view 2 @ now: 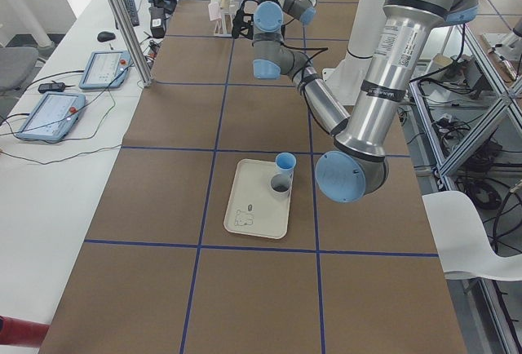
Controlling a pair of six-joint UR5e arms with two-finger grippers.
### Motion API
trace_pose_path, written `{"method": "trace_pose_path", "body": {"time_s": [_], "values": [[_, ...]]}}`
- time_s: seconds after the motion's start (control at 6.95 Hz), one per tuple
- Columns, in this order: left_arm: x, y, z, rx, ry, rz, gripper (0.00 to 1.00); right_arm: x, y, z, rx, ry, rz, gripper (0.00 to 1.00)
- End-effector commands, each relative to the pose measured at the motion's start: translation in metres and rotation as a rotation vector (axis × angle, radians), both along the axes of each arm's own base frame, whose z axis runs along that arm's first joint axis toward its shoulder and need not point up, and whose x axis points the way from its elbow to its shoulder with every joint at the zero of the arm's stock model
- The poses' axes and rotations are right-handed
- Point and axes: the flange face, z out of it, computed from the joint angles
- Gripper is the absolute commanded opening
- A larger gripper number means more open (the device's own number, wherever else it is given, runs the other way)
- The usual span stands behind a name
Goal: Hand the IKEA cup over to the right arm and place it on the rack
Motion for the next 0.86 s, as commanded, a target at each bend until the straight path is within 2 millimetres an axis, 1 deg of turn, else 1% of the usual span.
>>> {"method": "trace_pose_path", "body": {"time_s": [0.0,0.14,0.29,0.72], "values": [[0.005,0.003,-0.005,-0.002,0.007,0.008,0.00,-0.025,0.027,0.000,0.008,-0.072,0.025,0.98],[0.012,0.004,-0.004,-0.004,0.007,-0.009,0.00,-0.026,0.033,-0.003,0.011,-0.097,0.033,0.98],[0.024,0.007,-0.003,-0.005,0.006,-0.020,0.00,-0.024,0.037,-0.004,0.022,-0.125,0.028,0.98],[0.027,0.009,0.001,-0.011,0.001,-0.015,0.00,-0.021,0.035,-0.008,0.022,-0.136,0.045,0.98]]}}
